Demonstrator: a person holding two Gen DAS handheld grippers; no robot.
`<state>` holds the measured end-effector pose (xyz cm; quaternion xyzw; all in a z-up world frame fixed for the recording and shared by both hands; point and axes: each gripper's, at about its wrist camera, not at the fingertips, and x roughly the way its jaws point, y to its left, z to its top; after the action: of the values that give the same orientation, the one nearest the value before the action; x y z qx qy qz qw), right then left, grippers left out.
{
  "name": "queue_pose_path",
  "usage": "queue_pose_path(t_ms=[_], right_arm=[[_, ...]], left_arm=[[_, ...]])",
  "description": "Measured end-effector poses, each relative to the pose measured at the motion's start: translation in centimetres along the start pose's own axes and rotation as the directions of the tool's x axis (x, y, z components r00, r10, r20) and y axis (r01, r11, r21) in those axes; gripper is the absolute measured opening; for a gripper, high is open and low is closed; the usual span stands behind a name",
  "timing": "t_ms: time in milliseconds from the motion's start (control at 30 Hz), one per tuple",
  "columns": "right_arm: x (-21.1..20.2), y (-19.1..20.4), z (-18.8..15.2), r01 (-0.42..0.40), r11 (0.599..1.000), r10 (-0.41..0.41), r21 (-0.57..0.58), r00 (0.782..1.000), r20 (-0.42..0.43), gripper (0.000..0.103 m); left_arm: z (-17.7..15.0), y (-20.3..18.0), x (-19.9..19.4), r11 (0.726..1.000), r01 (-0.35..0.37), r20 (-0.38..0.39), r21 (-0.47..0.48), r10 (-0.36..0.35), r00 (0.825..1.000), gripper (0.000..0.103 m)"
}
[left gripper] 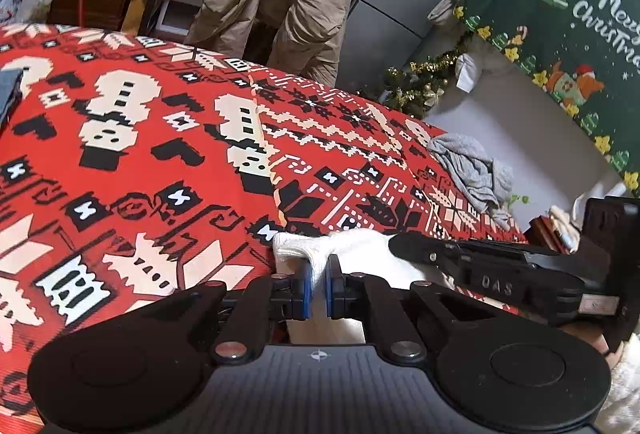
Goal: Fold clothes
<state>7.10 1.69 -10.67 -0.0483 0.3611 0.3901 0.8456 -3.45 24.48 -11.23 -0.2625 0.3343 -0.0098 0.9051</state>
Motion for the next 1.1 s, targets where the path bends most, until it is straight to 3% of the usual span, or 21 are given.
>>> queue_pose_path(t_ms=[67,133,200,300,367,467,567,667,733,867,1000,1100], right_arm=[[-0.6,-0.2,0.2,0.074,0.997,-0.073,-0.018,0.997,0.020,0.000],[-1.6,-1.0,0.1,0.096,0.995,-0.097,0.027,0.995,0.029,0.002],[-3.0,-1.0,-0.2,0.066,0.997,-0.068,0.041,0.997,0.040,0.002],[-4.9,0.9,-1.4,-0.041,0.999,0.041,-0.005,0.998,0.056,0.006],[-5.1,2.3,-2.6,-0.088,0.995,0.088,-0.038,0.996,0.006,0.007],[-4.8,3.4,-4.7,-0.068,0.995,0.068,-0.069,0.998,-0.007,0.007],[-5.4,3.0,-5.0,-0.075,0.997,0.075,-0.032,0.997,-0.007,0.007],[-6.2,3.4,-5.0,-0.101,0.994,0.101,-0.032,0.995,-0.002,0.011],[-6.4,4.4,-5.4,-0.130,0.990,0.129,-0.059,0.992,-0.010,0.011],[-6.7,6.9,-6.3,-0.136,0.981,0.133,-0.135,0.991,-0.033,0.011],[-7.0,7.8,-7.1,-0.142,0.981,0.138,-0.131,0.990,-0.041,0.012],[-7.5,8.0,-7.5,-0.150,0.982,0.146,-0.116,0.988,-0.040,0.012]], left_arm=[[0.1,0.1,0.0,1.000,0.003,-0.006,-0.007,-0.004,1.000,0.007],[0.4,0.4,0.1,0.999,0.015,-0.011,-0.033,-0.015,1.000,0.009],[0.7,0.8,0.2,0.998,0.026,-0.017,-0.059,-0.027,0.999,0.012],[1.2,1.3,0.5,0.994,0.043,-0.019,-0.096,-0.045,0.999,0.013],[1.4,1.5,0.7,0.993,0.047,-0.022,-0.105,-0.049,0.999,0.013],[1.7,1.6,0.9,0.993,0.038,-0.030,-0.112,-0.041,0.999,0.014],[1.8,1.9,0.1,0.992,0.006,-0.019,-0.127,-0.008,1.000,0.033],[1.9,2.6,-1.1,0.986,0.008,-0.004,-0.169,-0.009,1.000,0.034],[2.0,2.7,-2.2,0.985,-0.010,0.008,-0.174,0.011,1.000,0.029],[1.3,0.4,-4.8,0.995,0.022,0.027,-0.093,-0.019,0.999,0.025],[-1.5,-4.7,-5.1,0.991,0.084,-0.034,0.101,-0.081,0.996,0.022],[-3.9,-5.9,-3.5,0.985,0.055,-0.091,0.164,-0.040,0.995,0.020]])
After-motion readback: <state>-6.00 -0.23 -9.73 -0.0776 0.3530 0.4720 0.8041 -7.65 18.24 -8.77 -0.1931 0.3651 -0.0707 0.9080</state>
